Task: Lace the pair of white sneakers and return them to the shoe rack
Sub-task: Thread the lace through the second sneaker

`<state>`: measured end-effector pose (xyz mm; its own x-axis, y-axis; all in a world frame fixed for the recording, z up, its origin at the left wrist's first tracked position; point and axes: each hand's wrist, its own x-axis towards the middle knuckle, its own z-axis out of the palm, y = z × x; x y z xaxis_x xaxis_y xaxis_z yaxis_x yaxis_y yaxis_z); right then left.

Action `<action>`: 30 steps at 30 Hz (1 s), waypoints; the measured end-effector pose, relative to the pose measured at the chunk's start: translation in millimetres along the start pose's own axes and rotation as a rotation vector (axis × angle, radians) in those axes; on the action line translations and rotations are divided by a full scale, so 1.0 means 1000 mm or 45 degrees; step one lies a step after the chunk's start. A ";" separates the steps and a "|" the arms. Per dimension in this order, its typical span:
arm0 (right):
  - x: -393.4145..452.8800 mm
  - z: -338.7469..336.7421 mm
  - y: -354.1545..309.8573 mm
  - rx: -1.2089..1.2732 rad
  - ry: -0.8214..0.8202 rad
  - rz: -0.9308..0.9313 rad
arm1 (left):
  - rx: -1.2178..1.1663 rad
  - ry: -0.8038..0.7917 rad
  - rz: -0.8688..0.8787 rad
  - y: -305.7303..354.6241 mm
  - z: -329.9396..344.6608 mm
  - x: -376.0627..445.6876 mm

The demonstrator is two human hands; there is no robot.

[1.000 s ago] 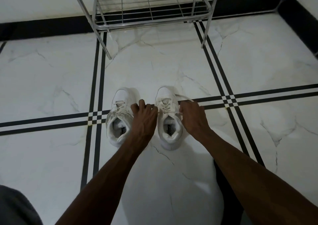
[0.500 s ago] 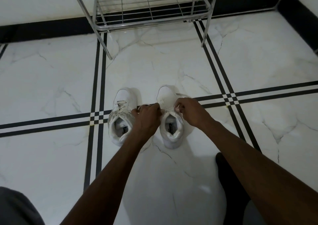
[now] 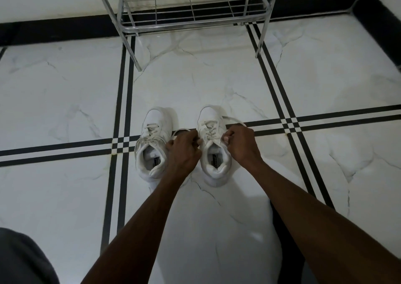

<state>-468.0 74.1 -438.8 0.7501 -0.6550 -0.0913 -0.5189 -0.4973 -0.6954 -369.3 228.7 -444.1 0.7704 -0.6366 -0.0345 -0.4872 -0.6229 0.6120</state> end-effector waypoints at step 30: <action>0.022 -0.035 -0.018 1.191 -0.368 0.376 | -1.264 -0.191 -0.351 0.020 -0.007 0.020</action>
<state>-456.6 49.1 -403.7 0.7789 -0.4553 -0.4314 -0.2638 0.3862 -0.8839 -361.1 206.5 -426.7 0.7113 -0.6213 -0.3286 0.3079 -0.1448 0.9403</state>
